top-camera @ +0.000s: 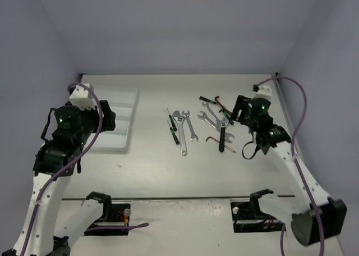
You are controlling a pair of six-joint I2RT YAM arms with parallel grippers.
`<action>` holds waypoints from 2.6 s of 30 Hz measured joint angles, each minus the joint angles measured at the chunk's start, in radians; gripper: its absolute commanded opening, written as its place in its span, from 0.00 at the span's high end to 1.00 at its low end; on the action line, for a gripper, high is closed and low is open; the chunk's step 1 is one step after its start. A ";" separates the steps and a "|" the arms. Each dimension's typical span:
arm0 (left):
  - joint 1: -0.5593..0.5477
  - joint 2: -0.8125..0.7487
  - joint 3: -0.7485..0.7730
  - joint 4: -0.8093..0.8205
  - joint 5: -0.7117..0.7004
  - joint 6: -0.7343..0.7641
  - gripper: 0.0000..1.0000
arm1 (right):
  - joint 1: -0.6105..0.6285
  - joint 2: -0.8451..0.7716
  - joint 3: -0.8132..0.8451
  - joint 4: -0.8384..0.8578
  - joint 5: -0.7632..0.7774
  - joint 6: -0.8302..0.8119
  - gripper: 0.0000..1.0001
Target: Sort the tools into containers
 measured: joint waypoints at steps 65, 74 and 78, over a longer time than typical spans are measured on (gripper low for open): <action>-0.216 0.335 -0.070 0.133 0.258 -0.309 0.29 | 0.141 0.334 -0.005 -0.011 0.003 0.173 1.00; -0.291 0.465 -0.009 0.261 0.300 -0.446 0.29 | 0.146 0.269 -0.034 -0.002 -0.009 0.126 1.00; -0.325 0.507 -0.013 0.310 0.309 -0.514 0.29 | 0.146 0.261 -0.069 0.004 -0.026 0.125 1.00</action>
